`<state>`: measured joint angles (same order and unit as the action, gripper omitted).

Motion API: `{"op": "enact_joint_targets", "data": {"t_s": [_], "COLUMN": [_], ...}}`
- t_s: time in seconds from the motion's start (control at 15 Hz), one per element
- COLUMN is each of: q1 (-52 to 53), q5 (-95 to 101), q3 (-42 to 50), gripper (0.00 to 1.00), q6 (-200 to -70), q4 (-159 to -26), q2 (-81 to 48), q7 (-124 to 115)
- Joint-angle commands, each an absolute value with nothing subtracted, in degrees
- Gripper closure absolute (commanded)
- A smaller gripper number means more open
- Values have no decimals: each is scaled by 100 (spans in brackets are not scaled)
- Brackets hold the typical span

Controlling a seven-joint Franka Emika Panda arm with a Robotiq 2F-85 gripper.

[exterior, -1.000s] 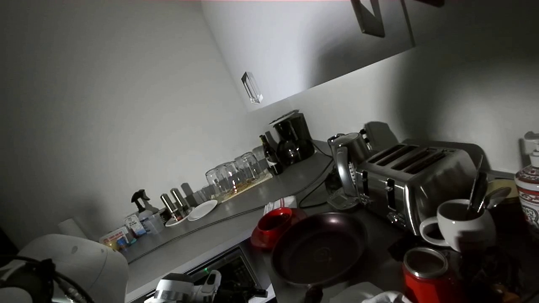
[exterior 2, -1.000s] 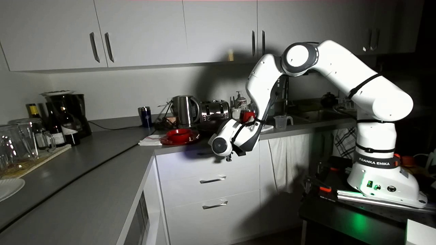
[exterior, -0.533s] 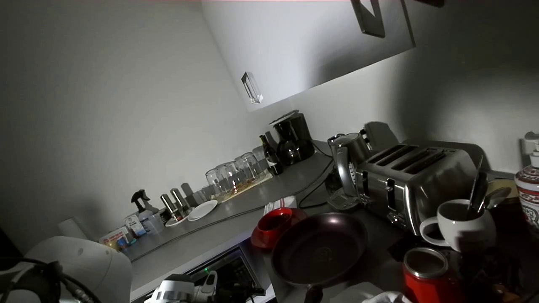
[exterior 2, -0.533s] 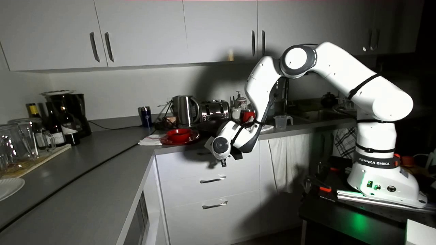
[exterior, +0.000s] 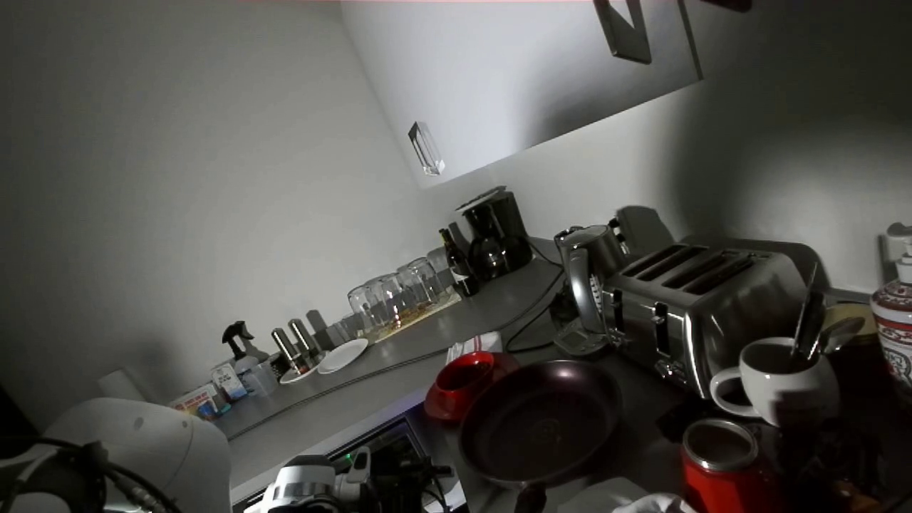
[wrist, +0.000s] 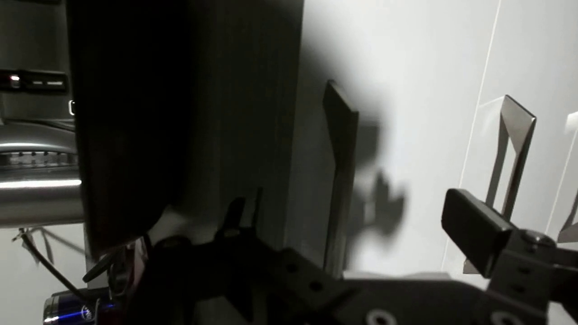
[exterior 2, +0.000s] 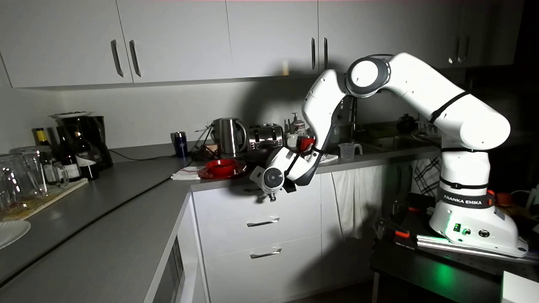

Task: Open the topmost drawer

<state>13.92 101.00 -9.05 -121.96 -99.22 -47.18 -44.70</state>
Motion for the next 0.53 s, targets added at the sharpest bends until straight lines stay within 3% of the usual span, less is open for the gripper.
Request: {"op": "enact_joint_targets", "data": {"t_s": [0.0, 0.47], "q1": [1376, 1341], "q5": [10393, 10261], "q3": [-885, -965], "gripper": [0, 0], "q6": [-12251, -12213], "q4": [-9726, -9855], "q2": [-4829, -4783], "q7": [-4149, -4222]}}
